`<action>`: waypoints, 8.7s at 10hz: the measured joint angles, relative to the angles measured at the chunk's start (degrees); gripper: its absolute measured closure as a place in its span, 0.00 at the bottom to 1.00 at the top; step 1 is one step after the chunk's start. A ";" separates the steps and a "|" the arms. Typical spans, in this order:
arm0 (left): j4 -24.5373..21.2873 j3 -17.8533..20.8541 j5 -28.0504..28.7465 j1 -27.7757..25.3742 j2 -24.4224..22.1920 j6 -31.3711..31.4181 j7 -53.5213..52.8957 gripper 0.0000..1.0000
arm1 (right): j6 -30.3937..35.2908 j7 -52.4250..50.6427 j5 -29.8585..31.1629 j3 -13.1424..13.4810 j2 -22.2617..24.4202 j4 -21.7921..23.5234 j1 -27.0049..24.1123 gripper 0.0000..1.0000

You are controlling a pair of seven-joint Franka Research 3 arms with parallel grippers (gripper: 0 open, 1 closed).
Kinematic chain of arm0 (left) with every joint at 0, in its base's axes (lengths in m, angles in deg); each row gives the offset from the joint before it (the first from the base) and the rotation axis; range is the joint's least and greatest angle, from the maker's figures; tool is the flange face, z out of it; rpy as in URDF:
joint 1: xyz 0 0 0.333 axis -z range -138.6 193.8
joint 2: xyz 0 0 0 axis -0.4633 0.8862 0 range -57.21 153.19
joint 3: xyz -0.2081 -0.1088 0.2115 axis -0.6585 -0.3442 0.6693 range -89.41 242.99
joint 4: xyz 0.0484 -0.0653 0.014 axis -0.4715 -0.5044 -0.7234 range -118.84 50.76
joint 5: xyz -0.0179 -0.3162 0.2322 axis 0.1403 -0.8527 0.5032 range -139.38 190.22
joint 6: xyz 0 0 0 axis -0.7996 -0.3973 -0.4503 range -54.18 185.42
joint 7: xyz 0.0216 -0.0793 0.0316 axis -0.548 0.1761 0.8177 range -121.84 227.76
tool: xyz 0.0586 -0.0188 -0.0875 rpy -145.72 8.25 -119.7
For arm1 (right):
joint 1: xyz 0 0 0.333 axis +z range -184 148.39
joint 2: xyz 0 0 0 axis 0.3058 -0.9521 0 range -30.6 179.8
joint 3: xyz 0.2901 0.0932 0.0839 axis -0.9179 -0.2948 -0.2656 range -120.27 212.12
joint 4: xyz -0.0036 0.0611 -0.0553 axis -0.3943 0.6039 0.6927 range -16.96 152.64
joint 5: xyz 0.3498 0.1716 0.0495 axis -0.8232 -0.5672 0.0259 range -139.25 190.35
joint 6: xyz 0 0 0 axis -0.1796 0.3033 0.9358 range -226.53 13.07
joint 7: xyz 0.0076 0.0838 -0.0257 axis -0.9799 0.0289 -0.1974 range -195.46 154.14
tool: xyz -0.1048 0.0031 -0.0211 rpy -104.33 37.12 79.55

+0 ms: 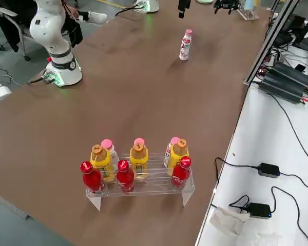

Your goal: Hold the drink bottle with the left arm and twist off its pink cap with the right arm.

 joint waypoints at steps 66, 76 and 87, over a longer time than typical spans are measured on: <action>-6.67 -1.67 -23.91 19.96 14.51 18.96 -20.47 0.00 | -25.51 39.66 5.26 1.10 -21.55 -2.38 21.81 0.23; -4.50 -1.66 -26.78 21.37 16.47 20.73 -22.51 0.00 | -25.51 39.98 5.26 1.11 -21.55 -2.28 21.81 0.26; -4.74 -1.72 -26.78 21.76 16.98 21.06 -26.35 0.04 | -25.35 40.14 5.26 1.12 -22.52 -2.11 21.80 0.33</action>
